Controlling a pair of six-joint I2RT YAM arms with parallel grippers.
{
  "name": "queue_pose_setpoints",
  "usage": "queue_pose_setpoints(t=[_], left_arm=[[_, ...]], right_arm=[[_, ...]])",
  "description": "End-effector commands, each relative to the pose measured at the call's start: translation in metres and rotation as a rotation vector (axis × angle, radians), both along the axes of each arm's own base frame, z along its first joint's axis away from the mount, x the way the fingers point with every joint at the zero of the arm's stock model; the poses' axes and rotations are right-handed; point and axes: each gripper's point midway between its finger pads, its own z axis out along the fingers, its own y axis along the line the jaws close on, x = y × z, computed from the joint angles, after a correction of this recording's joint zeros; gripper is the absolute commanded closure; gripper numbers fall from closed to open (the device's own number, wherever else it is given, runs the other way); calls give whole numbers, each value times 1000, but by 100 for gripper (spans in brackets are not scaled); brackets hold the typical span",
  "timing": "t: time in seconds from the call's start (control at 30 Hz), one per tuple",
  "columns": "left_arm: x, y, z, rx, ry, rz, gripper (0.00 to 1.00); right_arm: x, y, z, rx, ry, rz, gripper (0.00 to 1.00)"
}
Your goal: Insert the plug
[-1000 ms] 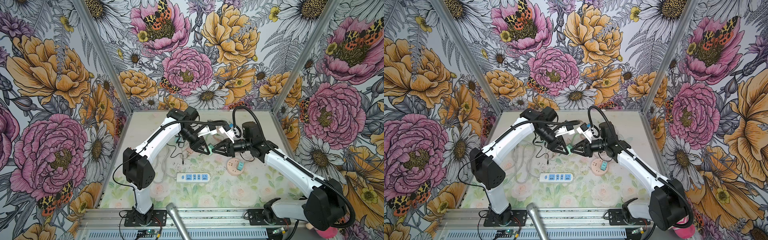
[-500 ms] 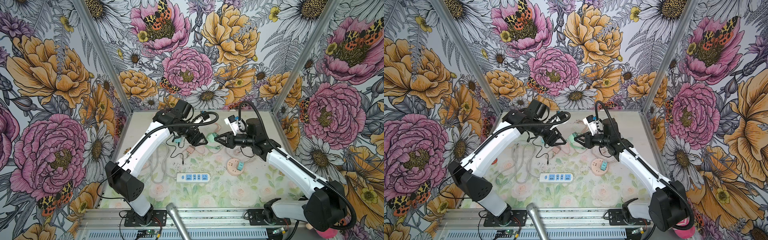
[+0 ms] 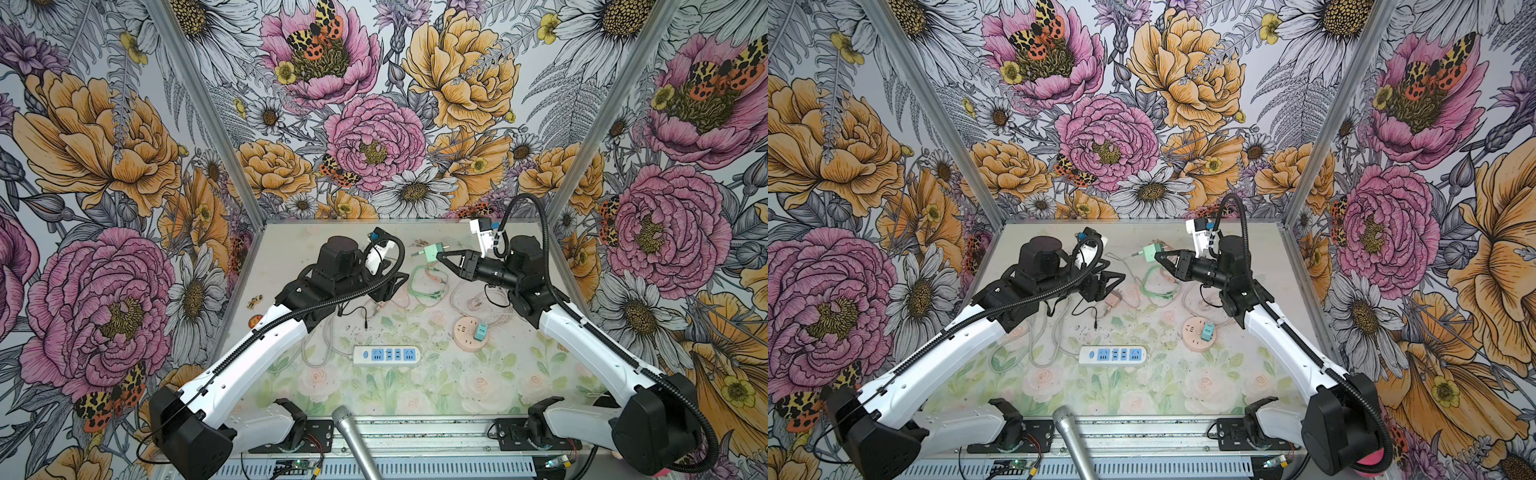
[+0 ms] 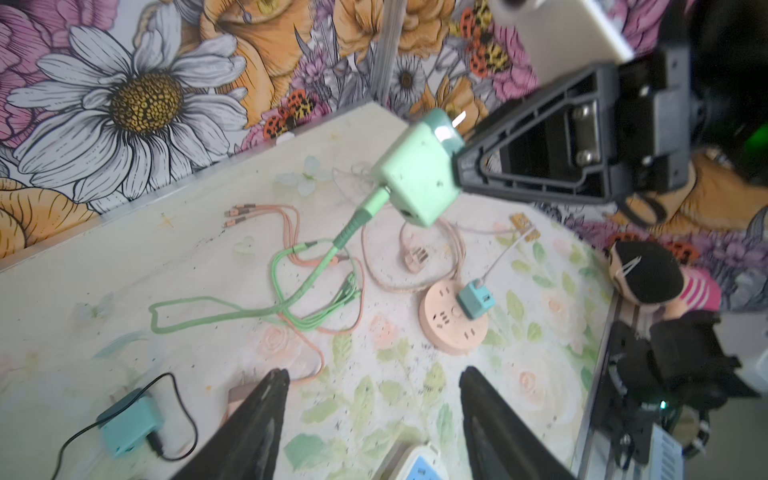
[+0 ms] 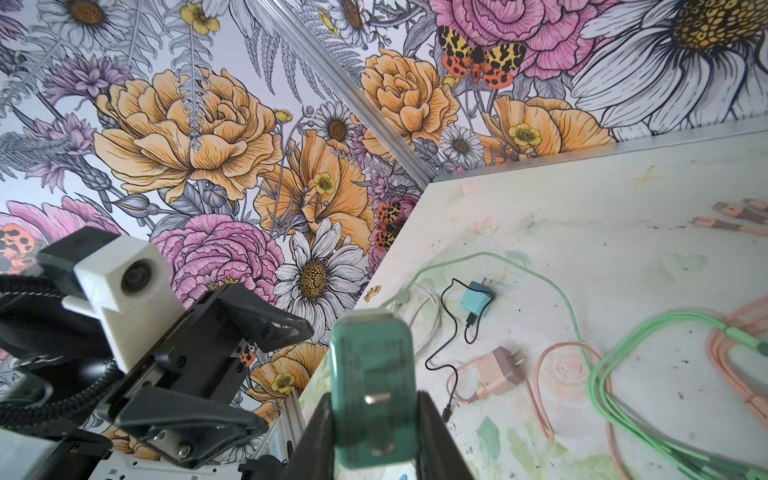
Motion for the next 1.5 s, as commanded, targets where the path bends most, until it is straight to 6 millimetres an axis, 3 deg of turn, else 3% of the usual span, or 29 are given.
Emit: queue_pose_setpoints(t=[0.0,0.33,0.43,0.83,1.47], left_arm=[[-2,-12,48,-343,-35,9,38],[-24,-45,72,-669,60,-162,45],[-21,-52,73,-728,88,-181,44],[-7,-64,57,-720,108,-165,48],[-6,-78,77,-803,57,-272,55]], right_arm=[[-1,-3,34,104,-91,-22,100],[-9,-2,52,190,-146,10,100],[-10,-4,52,193,-153,-5,100],[-23,-6,64,177,-203,16,100],[-31,10,60,213,-159,92,100]])
